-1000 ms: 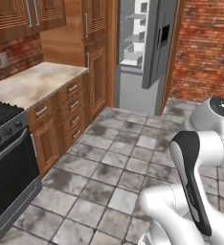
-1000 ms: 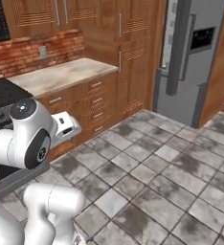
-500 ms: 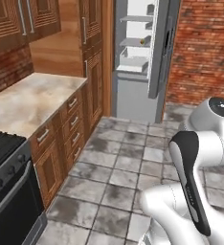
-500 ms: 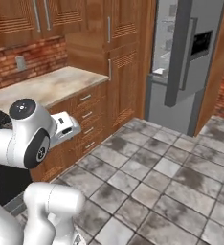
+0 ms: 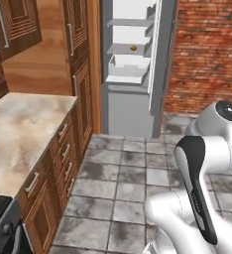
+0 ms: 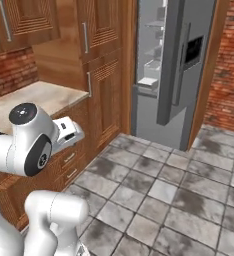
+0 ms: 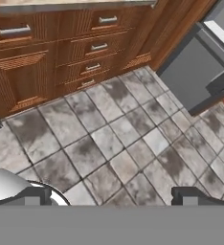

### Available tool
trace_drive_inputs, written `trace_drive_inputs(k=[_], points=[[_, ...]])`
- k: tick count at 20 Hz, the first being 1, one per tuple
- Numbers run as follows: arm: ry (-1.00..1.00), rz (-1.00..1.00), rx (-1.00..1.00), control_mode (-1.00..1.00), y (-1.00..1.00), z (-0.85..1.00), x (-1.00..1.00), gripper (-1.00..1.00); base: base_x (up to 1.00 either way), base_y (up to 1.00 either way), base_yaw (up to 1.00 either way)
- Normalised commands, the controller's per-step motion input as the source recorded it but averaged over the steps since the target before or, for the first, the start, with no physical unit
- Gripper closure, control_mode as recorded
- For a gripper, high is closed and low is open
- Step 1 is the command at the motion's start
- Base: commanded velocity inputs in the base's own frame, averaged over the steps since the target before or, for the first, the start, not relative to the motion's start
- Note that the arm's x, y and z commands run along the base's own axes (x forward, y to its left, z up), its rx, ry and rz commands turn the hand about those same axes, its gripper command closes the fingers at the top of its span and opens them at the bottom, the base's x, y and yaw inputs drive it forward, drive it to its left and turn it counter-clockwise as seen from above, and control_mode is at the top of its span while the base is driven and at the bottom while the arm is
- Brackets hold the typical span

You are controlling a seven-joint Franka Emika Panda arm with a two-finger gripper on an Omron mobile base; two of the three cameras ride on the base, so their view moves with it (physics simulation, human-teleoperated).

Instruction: Place the cold items (carrot and squash) from the fridge in one tupperware on the dining counter. Place the warm items (hot dog and kebab skewer) in the stove area in another tupperware.

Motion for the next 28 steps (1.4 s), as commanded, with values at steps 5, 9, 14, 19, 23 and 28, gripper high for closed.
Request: trace_drive_inputs(k=[5, 9, 14, 19, 23, 28], points=[[0.0, 0.0, 0.0, 1.0, 0.0, 0.0, 0.0, -1.0, 0.92, 0.24, -0.31], [0.0, 0.0, 0.0, 1.0, 0.0, 0.0, 0.0, -1.0, 0.86, 0.27, -0.27], [0.0, 0.0, 0.0, 1.0, 0.0, 0.0, 0.0, -1.0, 0.65, 0.23, -0.26], [0.0, 0.0, 0.0, 1.0, 0.0, 0.0, 0.0, -1.0, 0.5, 0.32, -0.25], [0.0, 0.0, 0.0, 1.0, 0.0, 0.0, 0.0, -1.0, 0.35, 0.58, -0.22], [0.0, 0.0, 0.0, 1.0, 0.0, 0.0, 0.0, -1.0, 0.43, 0.54, -0.19]])
